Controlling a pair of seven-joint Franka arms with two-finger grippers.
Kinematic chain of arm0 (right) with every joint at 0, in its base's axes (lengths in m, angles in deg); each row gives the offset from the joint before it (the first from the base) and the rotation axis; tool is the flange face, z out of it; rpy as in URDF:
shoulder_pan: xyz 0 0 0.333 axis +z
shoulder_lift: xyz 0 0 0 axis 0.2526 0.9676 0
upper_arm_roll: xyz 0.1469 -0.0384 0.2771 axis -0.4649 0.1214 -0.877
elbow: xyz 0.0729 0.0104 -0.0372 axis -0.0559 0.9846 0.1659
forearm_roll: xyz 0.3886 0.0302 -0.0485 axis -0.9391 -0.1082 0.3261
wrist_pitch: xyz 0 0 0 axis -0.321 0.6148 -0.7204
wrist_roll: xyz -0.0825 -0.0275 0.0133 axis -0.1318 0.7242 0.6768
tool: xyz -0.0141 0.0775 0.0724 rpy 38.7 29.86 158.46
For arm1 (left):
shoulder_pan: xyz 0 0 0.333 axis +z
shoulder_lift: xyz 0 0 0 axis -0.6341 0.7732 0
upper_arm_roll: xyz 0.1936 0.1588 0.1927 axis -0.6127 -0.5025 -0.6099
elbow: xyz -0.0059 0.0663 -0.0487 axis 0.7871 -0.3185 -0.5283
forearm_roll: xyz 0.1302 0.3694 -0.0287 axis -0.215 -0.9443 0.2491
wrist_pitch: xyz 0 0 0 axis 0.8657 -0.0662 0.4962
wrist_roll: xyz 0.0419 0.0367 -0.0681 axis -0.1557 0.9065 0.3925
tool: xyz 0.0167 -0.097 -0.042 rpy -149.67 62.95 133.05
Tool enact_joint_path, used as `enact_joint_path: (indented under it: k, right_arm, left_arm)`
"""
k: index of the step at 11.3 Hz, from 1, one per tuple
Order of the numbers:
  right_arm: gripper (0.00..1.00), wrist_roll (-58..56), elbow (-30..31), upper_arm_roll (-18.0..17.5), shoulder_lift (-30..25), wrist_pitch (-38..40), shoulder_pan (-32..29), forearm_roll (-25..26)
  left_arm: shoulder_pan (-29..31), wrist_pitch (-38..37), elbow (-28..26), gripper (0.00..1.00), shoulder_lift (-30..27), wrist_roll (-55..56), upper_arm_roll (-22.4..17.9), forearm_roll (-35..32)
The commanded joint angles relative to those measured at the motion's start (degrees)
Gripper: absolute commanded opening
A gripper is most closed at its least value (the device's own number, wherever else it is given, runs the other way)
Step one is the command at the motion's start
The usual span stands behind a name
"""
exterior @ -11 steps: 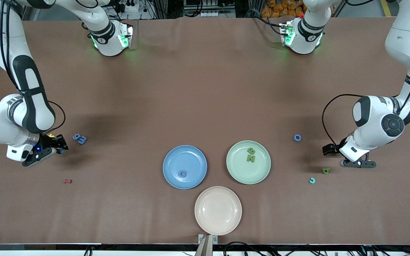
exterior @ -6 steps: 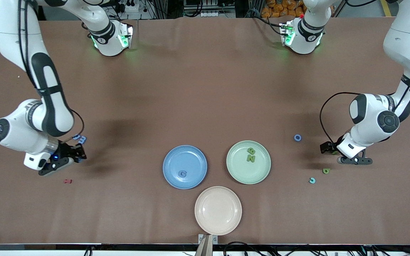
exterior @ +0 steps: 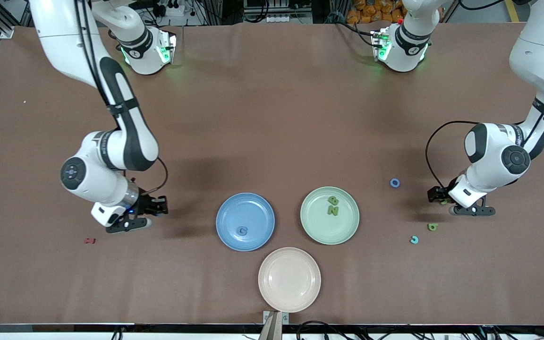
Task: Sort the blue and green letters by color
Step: 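Carry the X to the blue plate while the left gripper grasps the u, then release the X over the blue plate while the left gripper drops the u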
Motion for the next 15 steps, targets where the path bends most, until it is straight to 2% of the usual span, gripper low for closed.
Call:
enact_joint_path:
  k: [1,2,4,6,7,8,9,12,13,15]
  right_arm:
    - [0.00,13.2,-4.1,0.5,2.4,-0.6,5.8,-6.8]
    - [0.00,17.6,-4.8,0.5,2.6,-1.8,7.8,-11.3]
    - [0.00,22.2,-9.1,0.5,6.0,-3.5,11.3,-18.3]
    - [0.00,28.6,-12.4,0.5,8.8,-7.3,14.0,-23.9]
    - [0.00,31.4,-13.3,0.5,9.8,-7.5,15.1,-24.3]
    - [0.38,32.0,-13.3,0.5,9.9,-7.6,15.1,-24.0]
    - [0.98,32.1,-12.8,0.5,9.9,-7.6,15.0,-23.9]
    - [1.00,30.1,-9.9,1.2,9.4,-7.5,14.3,-22.7]
    - [1.00,25.4,-7.8,2.1,8.8,-7.1,13.8,-21.2]
    - [1.00,15.4,-0.8,6.8,7.0,-7.1,14.4,-20.8]
  left_arm:
    - [1.2,1.3,-0.6,0.24,0.0,-0.9,0.0,-1.8]
    - [1.2,1.3,-0.4,0.13,0.3,-0.9,0.0,-1.8]
    - [1.1,1.7,0.0,0.02,0.8,-0.9,0.0,-1.7]
    - [0.5,1.6,0.6,0.00,0.3,-0.3,0.0,-1.7]
    - [-0.4,0.7,1.5,0.00,-0.6,0.0,0.0,-1.5]
    - [-2.0,-1.1,2.0,0.00,-1.5,0.5,0.0,-0.8]
    - [-3.2,-3.6,3.5,0.00,-1.9,2.3,0.0,-0.7]
    - [-10.0,-8.8,7.3,0.00,-2.6,12.9,0.0,-0.6]
    - [-12.4,-10.5,8.7,0.00,-2.6,17.0,0.0,-0.5]
    - [-17.2,-11.9,10.7,0.00,-2.1,23.3,0.0,2.2]
